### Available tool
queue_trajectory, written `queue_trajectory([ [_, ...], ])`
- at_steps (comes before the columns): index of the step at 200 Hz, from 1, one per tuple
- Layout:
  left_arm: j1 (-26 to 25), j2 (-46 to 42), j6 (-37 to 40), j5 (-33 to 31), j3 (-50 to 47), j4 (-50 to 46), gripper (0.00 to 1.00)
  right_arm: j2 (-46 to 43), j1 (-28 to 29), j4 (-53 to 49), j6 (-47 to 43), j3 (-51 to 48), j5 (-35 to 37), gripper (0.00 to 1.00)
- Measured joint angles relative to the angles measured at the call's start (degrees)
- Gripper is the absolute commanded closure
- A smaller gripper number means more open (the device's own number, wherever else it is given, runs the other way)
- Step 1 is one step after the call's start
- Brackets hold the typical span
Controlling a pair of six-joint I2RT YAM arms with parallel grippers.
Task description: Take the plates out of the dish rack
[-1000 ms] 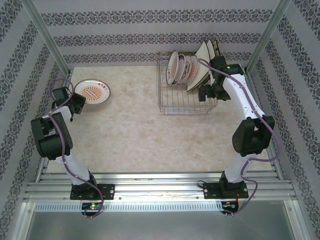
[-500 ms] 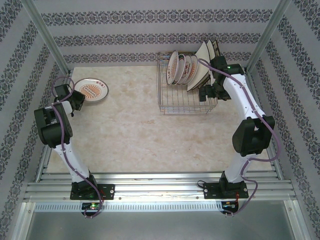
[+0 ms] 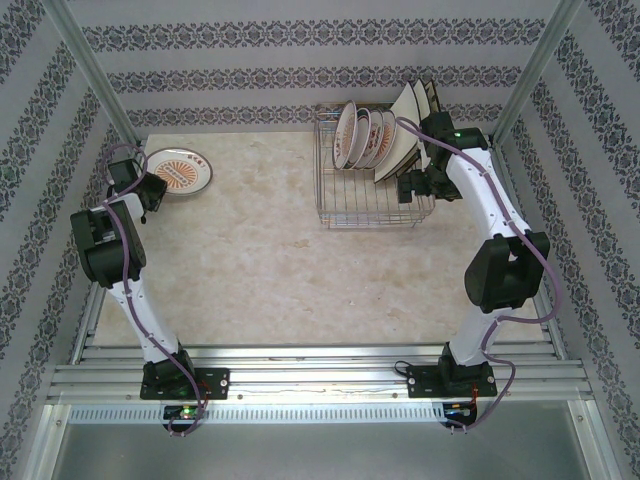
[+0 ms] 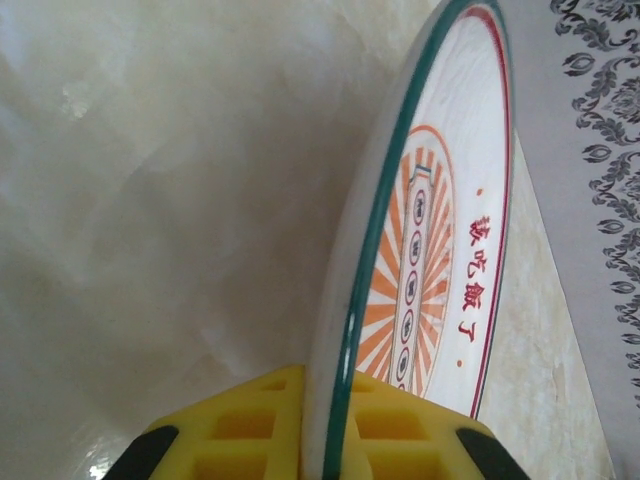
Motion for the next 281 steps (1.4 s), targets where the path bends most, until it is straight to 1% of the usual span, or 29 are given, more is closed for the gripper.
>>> queue_trajectory([
  [16, 0.0, 0.0, 1.2, -0.4, 0.3, -1.6, 0.74, 0.0, 0.0, 0.0, 0.0, 0.0, 0.0, 0.02],
  [76, 0.0, 0.0, 4.4, -0.9, 0.3, -8.3, 0.60, 0.0, 0.2, 0.1, 0.0, -0.1, -0.2, 0.02],
  [119, -0.1, -0.9, 6.8, -1.2, -0.1, -10.6, 0.47, -0.2, 0.5, 0.9, 0.0, -1.6, -0.2, 0.02],
  [143, -0.5, -1.9, 8.2, -2.7, -0.2, -12.9, 0.38, -0.5, 0.5, 1.3, 0.0, -1.9, -0.2, 0.02],
  [155, -0.8, -2.7, 9.2, -3.9, -0.4, -14.4, 0.32, -0.7, 0.5, 1.5, 0.0, -1.9, -0.2, 0.02],
  [174, -1.4, -4.2, 11.0, -5.9, -0.4, -17.2, 0.28, -1.1, 0.5, 1.6, 0.0, -1.9, -0.4, 0.02],
  [194, -2.2, -6.6, 13.4, -7.7, -0.4, -20.3, 0.20, -1.4, 0.5, 1.6, 0.0, -2.0, -0.5, 0.02],
  [231, -3.0, -14.3, 17.6, -11.3, -0.4, -27.1, 0.00, -2.0, 0.5, 1.8, 0.0, -2.0, -0.4, 0.02],
  [255, -4.4, -19.3, 20.3, -14.8, 0.1, -33.2, 0.00, -2.0, 1.2, 1.6, 0.0, -1.8, -0.4, 0.02],
  [281, -8.7, -22.9, 23.8, -18.6, 3.2, -40.2, 0.00, -2.0, 2.1, 1.2, 0.1, 0.4, -0.4, 0.02],
])
